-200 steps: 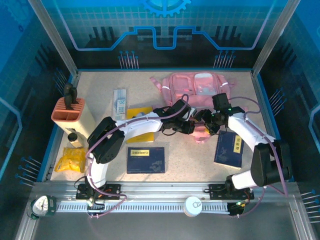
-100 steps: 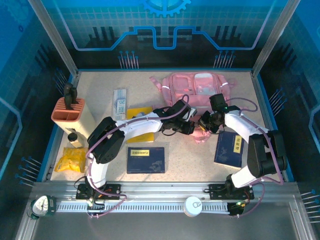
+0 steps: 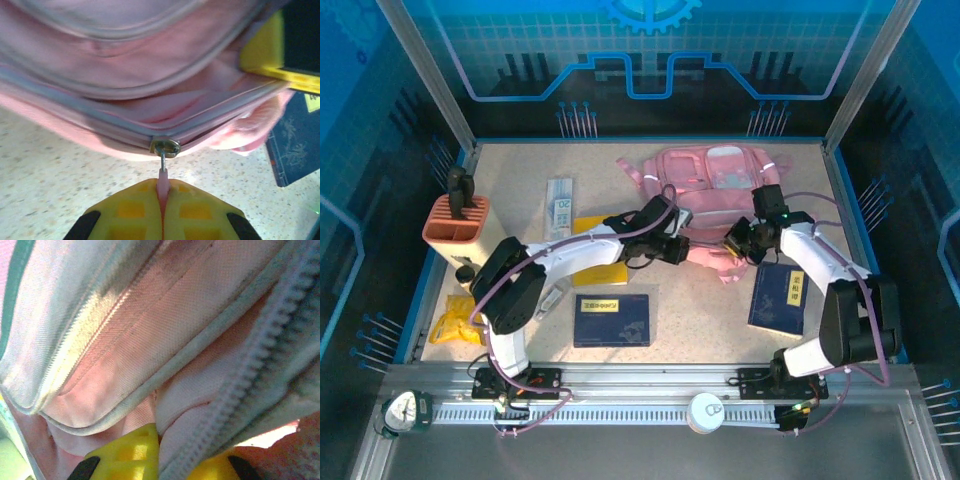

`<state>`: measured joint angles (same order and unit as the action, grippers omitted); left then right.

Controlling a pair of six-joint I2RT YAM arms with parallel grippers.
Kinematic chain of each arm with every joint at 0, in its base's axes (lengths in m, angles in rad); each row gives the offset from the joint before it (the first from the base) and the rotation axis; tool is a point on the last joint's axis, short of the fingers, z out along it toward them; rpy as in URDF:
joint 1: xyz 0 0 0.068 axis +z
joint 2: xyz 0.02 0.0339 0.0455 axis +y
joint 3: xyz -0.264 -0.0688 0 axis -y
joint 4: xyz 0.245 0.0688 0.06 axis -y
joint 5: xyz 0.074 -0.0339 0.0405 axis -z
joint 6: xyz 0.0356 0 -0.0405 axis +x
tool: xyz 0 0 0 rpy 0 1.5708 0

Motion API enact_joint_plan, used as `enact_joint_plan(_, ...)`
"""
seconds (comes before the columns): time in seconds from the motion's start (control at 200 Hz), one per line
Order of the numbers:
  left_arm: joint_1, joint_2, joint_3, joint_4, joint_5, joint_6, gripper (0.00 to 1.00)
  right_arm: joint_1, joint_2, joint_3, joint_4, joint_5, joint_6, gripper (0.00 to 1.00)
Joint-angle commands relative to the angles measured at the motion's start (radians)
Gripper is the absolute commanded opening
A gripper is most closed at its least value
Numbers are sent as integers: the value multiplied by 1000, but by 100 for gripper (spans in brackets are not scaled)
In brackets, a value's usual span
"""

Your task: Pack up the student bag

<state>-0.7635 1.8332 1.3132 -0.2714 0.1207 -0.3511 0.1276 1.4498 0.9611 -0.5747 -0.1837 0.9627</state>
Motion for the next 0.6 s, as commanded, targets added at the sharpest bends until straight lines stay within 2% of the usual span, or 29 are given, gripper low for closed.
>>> enact_joint_plan(0.0, 63, -62, -30, -44, -52, 39, 0, -42, -51, 9, -10, 59, -69, 0)
enact_joint_plan(0.08, 100, -63, -32, -52, -89, 40, 0, -49, -64, 15, -30, 74, -91, 0)
enact_joint_plan(0.255, 198, -39, -4, -40, -94, 46, 0, -57, -97, 18, -56, 74, -132, 0)
enact_joint_plan(0.405, 265, 32, 94, -64, -109, 25, 0, -58, -114, 10, -74, 65, -146, 0)
enact_joint_plan(0.595, 300, 149, 232, -94, -137, -12, 0, -46, -128, 4, -70, 4, -145, 0)
